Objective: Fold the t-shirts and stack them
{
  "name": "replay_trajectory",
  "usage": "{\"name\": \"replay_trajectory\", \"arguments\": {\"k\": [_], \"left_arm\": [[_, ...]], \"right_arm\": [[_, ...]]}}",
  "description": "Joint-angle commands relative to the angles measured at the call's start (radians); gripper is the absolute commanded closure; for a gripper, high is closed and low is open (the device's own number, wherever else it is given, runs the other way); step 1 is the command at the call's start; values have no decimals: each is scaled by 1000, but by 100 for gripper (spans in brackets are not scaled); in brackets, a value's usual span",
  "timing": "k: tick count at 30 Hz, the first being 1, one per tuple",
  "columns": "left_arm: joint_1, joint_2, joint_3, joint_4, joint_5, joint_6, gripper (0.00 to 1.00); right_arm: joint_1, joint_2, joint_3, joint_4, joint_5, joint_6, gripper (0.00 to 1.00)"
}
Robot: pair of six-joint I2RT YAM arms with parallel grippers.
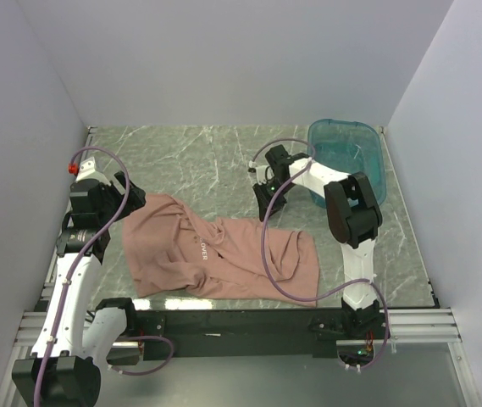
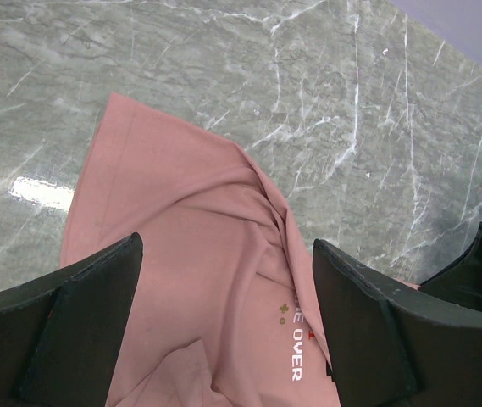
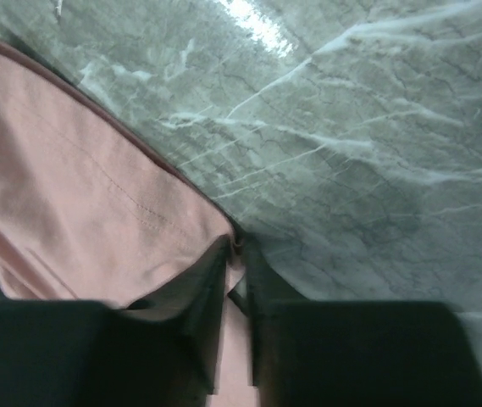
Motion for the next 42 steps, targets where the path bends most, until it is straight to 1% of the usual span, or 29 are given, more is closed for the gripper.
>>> {"name": "replay_trajectory", "arguments": {"k": [1, 2, 3, 4, 8, 11, 12, 14, 15, 16, 17, 18, 19, 20, 21, 22, 23, 25, 26, 30, 33, 35, 37, 39, 42], "left_arm": [[-4, -8, -2, 36, 5, 9, 13], [-3, -8, -4, 39, 5, 8, 13], [-4, -8, -2, 38, 6, 8, 13], [-3, -8, -4, 38, 3, 8, 13], [-3, -4, -7, 48, 8, 3, 13], [8, 42, -10, 70, 9, -21, 13], [45, 62, -8, 77, 15, -35, 14], [101, 141, -8, 97, 95, -89, 15], [164, 172, -14, 129, 126, -110, 19], [198, 208, -18, 140, 190, -135, 23], [232, 290, -19, 152, 213, -187, 27], [288, 335, -15, 168, 236, -213, 33], [315, 382, -7, 169, 255, -236, 38], [339, 478, 20, 171, 308, -270, 44], [373, 520, 34, 174, 333, -284, 51], [379, 557, 50, 195, 350, -298, 52], [381, 621, 88, 202, 335, -314, 52], [381, 680, 126, 215, 331, -327, 52], [381, 735, 169, 211, 336, -337, 52], [378, 827, 245, 219, 342, -362, 52], [363, 895, 315, 202, 315, -358, 52], [350, 958, 387, 176, 296, -327, 52], [327, 1020, 467, 110, 255, -273, 54], [309, 1047, 502, 58, 226, -235, 56], [289, 1059, 518, 39, 175, -167, 56]], "right_arm": [[14, 23, 5, -4, 29, -19, 85], [14, 20, 8, -7, 28, -22, 88], [12, 18, 16, -11, 25, -33, 97], [12, 15, 24, -18, 31, -41, 100], [2, -44, 82, -59, 75, -94, 100], [-12, -98, 108, -88, 53, -174, 100], [-18, -110, 114, -100, 39, -197, 100], [-24, -146, 125, -110, 34, -216, 100], [-27, -156, 128, -114, 28, -237, 100], [-31, -167, 133, -116, 23, -248, 100], [-35, -189, 136, -113, 23, -251, 100], [-38, -198, 137, -111, 20, -258, 100], [-38, -204, 142, -113, 16, -265, 100], [-41, -212, 152, -113, 8, -268, 100], [-41, -212, 160, -117, -3, -268, 100], [-41, -206, 172, -126, -13, -271, 100], [-41, -203, 177, -131, -20, -274, 100], [-41, -196, 179, -133, -35, -275, 100], [-41, -198, 177, -133, -38, -277, 100], [-41, -206, 165, -127, -53, -280, 100], [-41, -204, 166, -130, -67, -282, 100], [-41, -201, 166, -133, -72, -283, 100], [-43, -206, 160, -131, -75, -285, 100], [-41, -212, 156, -128, -78, -288, 100], [-40, -215, 149, -130, -82, -289, 100]]}}
